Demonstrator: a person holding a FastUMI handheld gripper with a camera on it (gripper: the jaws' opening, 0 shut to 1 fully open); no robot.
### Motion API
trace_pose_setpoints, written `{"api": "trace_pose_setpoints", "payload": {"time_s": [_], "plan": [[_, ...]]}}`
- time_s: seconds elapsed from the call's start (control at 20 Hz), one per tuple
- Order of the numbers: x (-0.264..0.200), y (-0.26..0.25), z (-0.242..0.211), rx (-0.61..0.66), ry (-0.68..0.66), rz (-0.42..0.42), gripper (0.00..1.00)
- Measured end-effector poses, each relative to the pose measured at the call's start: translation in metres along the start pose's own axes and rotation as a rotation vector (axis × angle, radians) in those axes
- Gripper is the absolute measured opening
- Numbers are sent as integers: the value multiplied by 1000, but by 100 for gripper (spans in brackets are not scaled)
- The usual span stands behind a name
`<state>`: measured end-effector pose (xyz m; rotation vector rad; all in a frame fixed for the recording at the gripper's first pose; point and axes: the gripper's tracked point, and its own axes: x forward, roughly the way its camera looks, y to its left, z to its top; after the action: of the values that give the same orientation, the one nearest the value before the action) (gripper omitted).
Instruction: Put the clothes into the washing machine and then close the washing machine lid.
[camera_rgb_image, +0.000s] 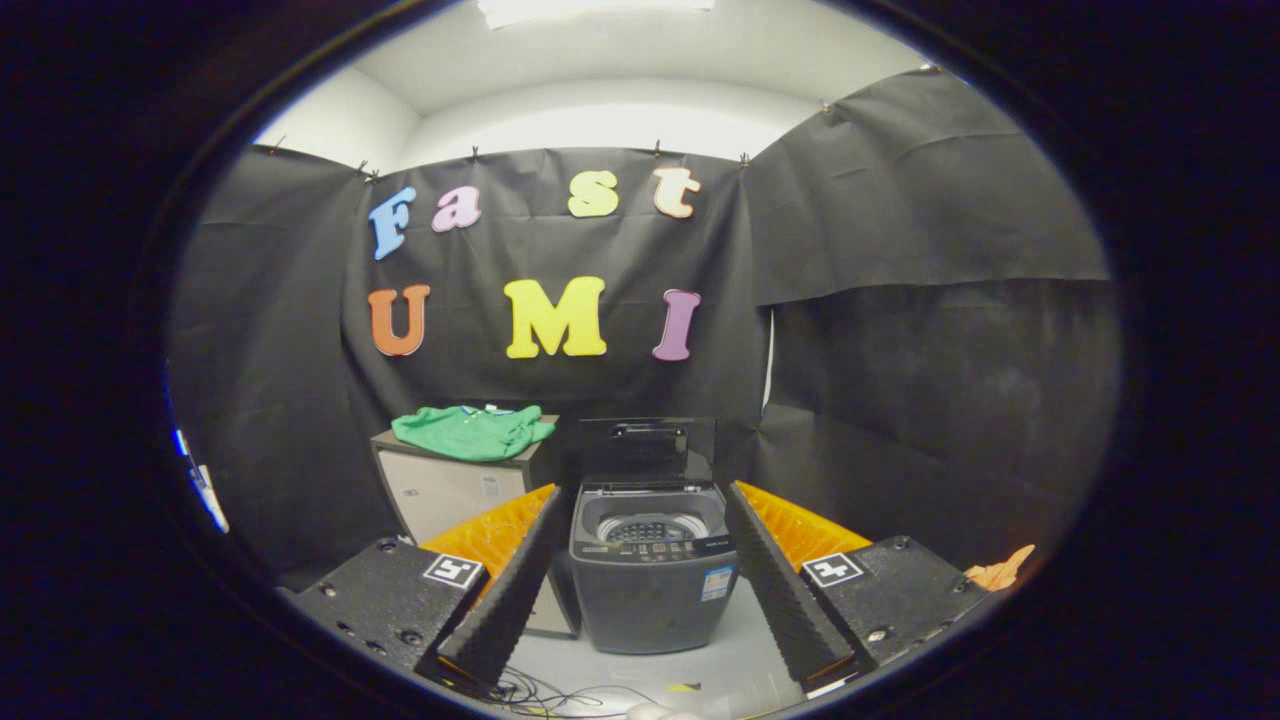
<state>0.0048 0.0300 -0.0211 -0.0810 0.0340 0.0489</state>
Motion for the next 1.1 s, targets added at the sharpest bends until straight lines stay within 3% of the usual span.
{"api": "trace_pose_setpoints", "payload": {"time_s": [0.25,0.5,0.8,1.1], "plan": [[19,30,9,-10,11,39,100],[74,74,34,-20,46,84,100],[204,167,76,3,43,186,100],[347,276,88,24,135,298,100]]}}
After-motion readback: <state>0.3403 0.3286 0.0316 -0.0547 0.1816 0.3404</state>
